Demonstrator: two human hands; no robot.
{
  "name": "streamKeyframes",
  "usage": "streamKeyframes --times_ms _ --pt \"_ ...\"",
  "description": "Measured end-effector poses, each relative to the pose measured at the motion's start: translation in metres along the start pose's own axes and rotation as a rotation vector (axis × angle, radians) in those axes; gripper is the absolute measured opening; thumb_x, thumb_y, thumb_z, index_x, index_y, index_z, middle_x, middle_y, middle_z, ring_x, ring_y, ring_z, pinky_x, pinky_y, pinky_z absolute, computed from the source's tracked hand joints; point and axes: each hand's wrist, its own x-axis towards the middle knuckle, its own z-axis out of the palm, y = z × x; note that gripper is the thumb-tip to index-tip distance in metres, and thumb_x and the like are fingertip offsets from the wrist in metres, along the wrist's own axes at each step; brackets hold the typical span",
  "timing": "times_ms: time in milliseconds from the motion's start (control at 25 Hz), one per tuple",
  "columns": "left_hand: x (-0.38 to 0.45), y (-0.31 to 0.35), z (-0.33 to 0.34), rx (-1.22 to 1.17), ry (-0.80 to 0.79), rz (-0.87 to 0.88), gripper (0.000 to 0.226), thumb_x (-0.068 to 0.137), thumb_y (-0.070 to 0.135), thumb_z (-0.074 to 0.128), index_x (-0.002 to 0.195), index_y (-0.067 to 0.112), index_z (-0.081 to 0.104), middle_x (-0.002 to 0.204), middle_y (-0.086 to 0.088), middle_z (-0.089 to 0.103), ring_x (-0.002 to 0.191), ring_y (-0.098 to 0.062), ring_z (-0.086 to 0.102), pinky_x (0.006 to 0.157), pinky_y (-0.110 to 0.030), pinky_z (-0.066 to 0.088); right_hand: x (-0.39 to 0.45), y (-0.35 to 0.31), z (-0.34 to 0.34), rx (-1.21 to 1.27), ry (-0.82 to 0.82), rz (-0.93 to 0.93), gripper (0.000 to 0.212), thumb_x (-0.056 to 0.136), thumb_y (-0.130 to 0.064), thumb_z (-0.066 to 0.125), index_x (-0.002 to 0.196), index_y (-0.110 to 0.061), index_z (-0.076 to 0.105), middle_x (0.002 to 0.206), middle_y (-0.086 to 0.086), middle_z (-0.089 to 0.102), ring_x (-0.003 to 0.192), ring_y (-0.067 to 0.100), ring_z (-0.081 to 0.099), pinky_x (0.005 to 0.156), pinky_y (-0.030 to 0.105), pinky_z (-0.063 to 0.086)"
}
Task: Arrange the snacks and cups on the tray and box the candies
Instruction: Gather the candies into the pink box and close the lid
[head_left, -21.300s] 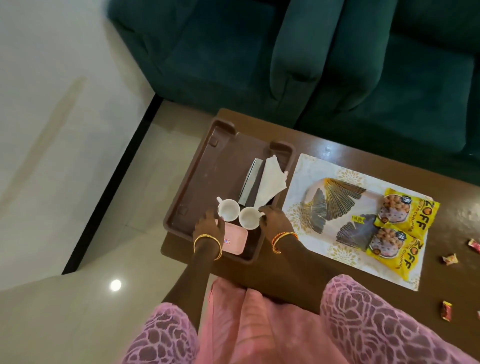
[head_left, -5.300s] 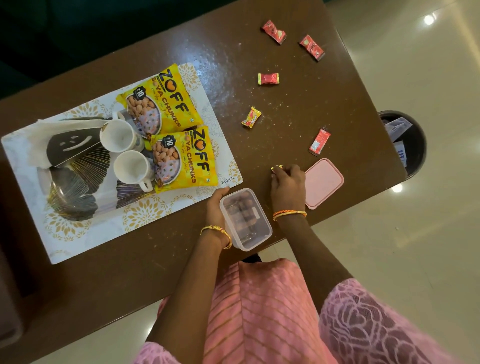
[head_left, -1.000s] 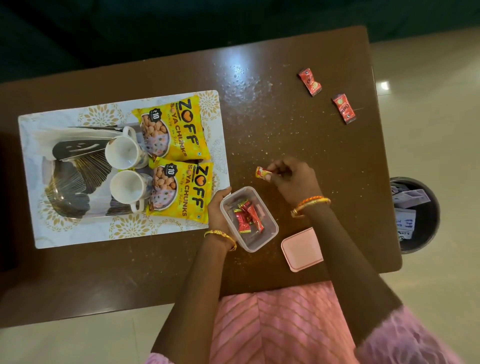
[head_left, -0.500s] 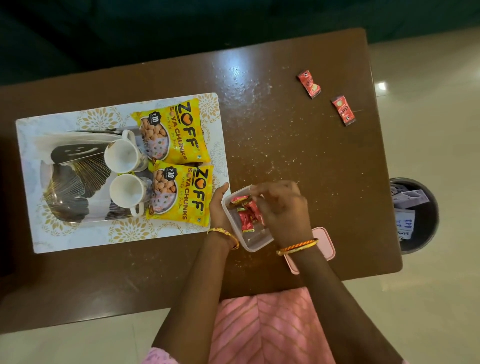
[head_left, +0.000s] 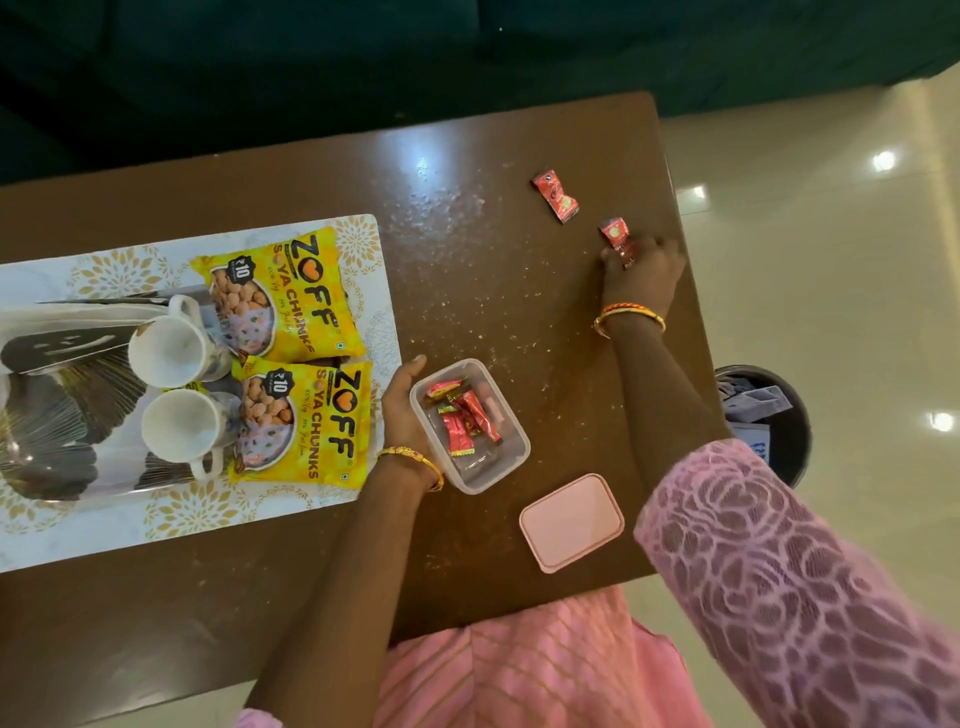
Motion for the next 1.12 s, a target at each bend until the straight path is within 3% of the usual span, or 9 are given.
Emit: streamKeyframes --times_ms 160,280,400,600,680,760,920,1000,1120 --pt "0.005 0.003 0.015 0.027 0.018 0.012 0.049 0.080 0.052 0.048 0.060 0.016 0.073 0.059 -0.005 0.069 0.056 -0.020 0.068 0.058 -0.032 0.056 -0.005 0.007 0.011 -0.132 0.027 -0.060 0.029 0.092 -0.013 0.047 0.116 -0.001 0.059 0.119 0.021 0.054 0.112 0.035 0.045 0.091 0.044 0.046" --pt "0.008 0.008 0.021 0.051 0.026 0.015 0.045 0.080 0.052 0.048 0.067 0.016 0.071 0.061 -0.004 0.068 0.062 -0.021 0.066 0.063 -0.032 0.054 -0.006 0.006 0.008 -0.147 0.055 -0.092 0.031 0.093 -0.017 0.044 0.109 0.002 0.062 0.110 0.022 0.061 0.105 0.035 0.052 0.080 0.038 0.046" --pt "0.008 0.008 0.023 0.068 0.029 0.008 0.041 0.079 0.052 0.049 0.077 0.015 0.068 0.066 -0.005 0.066 0.070 -0.021 0.062 0.068 -0.034 0.052 -0.018 0.008 -0.010 -0.005 0.065 -0.024 0.030 0.091 -0.022 0.048 0.096 0.000 0.067 0.094 0.021 0.069 0.085 0.033 0.061 0.067 0.028 0.040" --pt "0.003 0.006 0.027 0.045 0.037 -0.017 0.042 0.076 0.053 0.050 0.081 0.014 0.067 0.076 -0.009 0.064 0.078 -0.026 0.061 0.078 -0.040 0.050 -0.098 0.001 -0.053 0.383 -0.121 0.057 0.016 0.080 -0.023 0.068 0.093 -0.013 0.072 0.084 0.007 0.071 0.070 0.012 0.061 0.066 0.018 0.052" --pt "0.003 0.006 0.026 0.020 0.024 -0.021 0.047 0.075 0.055 0.051 0.082 0.013 0.069 0.076 -0.011 0.068 0.080 -0.027 0.062 0.079 -0.042 0.051 -0.135 -0.006 -0.069 0.450 -0.260 -0.056 0.012 0.077 -0.021 0.071 0.089 -0.023 0.072 0.076 -0.004 0.068 0.067 0.005 0.060 0.062 0.015 0.051" --pt "0.003 0.005 0.024 -0.007 -0.018 -0.009 0.052 0.075 0.057 0.049 0.077 0.011 0.073 0.072 -0.011 0.071 0.075 -0.028 0.067 0.071 -0.039 0.055 -0.164 -0.010 -0.075 0.347 -0.338 -0.243 0.010 0.077 -0.017 0.072 0.086 -0.020 0.074 0.074 -0.009 0.065 0.071 0.009 0.055 0.064 0.025 0.046" --pt "0.002 0.003 0.018 -0.041 -0.100 -0.007 0.058 0.075 0.062 0.047 0.072 0.012 0.077 0.071 -0.010 0.073 0.067 -0.025 0.071 0.064 -0.037 0.057 -0.189 -0.015 -0.068 0.108 -0.436 -0.474 0.013 0.081 -0.019 0.068 0.091 -0.015 0.075 0.079 0.002 0.069 0.082 0.022 0.051 0.069 0.036 0.042" --pt "0.001 0.003 0.015 -0.045 -0.122 -0.004 0.060 0.075 0.062 0.046 0.072 0.011 0.077 0.072 -0.010 0.074 0.068 -0.024 0.072 0.064 -0.037 0.058 -0.187 -0.015 -0.066 0.107 -0.449 -0.498 0.016 0.082 -0.024 0.063 0.089 -0.016 0.075 0.078 0.000 0.067 0.079 0.021 0.050 0.068 0.032 0.040" --pt "0.001 0.004 0.011 -0.069 -0.093 0.022 0.057 0.076 0.060 0.048 0.070 0.011 0.076 0.071 -0.009 0.074 0.066 -0.024 0.071 0.064 -0.036 0.058 -0.165 -0.018 -0.063 0.201 -0.330 -0.397 0.014 0.079 -0.024 0.063 0.079 -0.015 0.074 0.065 -0.011 0.056 0.068 0.012 0.044 0.061 0.019 0.032"
